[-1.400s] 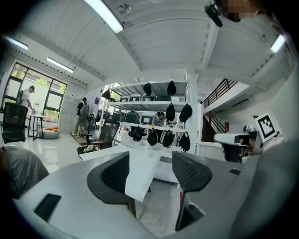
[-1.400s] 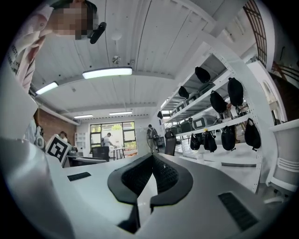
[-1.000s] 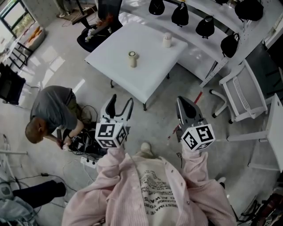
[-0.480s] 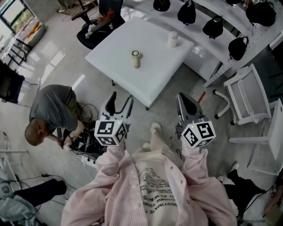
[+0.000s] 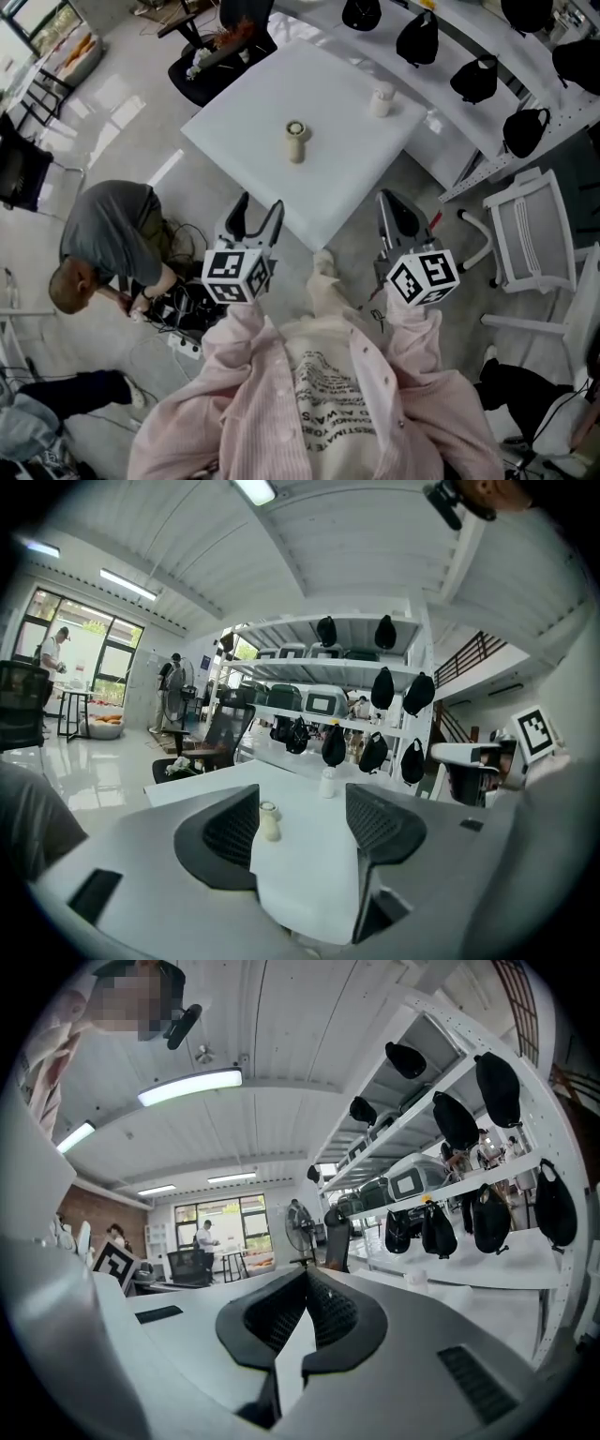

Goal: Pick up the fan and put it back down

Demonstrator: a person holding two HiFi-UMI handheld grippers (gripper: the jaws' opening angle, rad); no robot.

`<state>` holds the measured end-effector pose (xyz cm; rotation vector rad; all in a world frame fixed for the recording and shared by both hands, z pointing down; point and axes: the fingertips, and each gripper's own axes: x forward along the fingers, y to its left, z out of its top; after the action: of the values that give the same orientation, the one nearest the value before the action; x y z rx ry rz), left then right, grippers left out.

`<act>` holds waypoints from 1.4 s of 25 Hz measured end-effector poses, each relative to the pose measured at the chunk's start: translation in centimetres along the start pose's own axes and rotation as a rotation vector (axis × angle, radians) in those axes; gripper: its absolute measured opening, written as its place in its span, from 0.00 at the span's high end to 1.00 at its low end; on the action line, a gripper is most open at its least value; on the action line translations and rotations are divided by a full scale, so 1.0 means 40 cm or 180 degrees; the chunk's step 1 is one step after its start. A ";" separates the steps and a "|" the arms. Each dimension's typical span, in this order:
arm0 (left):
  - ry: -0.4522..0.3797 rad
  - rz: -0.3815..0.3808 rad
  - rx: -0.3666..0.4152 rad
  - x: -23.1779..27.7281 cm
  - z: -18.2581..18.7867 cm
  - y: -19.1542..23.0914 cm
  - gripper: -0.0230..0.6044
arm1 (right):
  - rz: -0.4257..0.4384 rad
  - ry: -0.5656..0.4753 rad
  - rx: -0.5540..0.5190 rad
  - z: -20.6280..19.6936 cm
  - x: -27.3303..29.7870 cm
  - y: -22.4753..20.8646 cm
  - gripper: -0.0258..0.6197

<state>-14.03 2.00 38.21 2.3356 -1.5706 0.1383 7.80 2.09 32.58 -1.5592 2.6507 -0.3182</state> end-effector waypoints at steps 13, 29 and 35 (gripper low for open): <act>0.0399 0.0265 -0.0020 0.371 0.028 0.109 0.54 | 0.0238 0.0200 0.0124 0.005 0.361 -0.228 0.96; 0.0920 0.0423 -0.0138 0.690 -0.037 0.171 0.54 | 0.0495 0.0409 0.0270 -0.049 0.626 -0.396 0.96; 0.1221 0.0463 -0.0204 0.780 -0.092 0.200 0.54 | 0.0533 0.0524 0.0316 -0.083 0.690 -0.428 0.96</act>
<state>-8.80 -27.17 51.38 1.9962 -1.5196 0.5279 8.50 -29.45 40.96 -1.3260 2.8151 -0.5820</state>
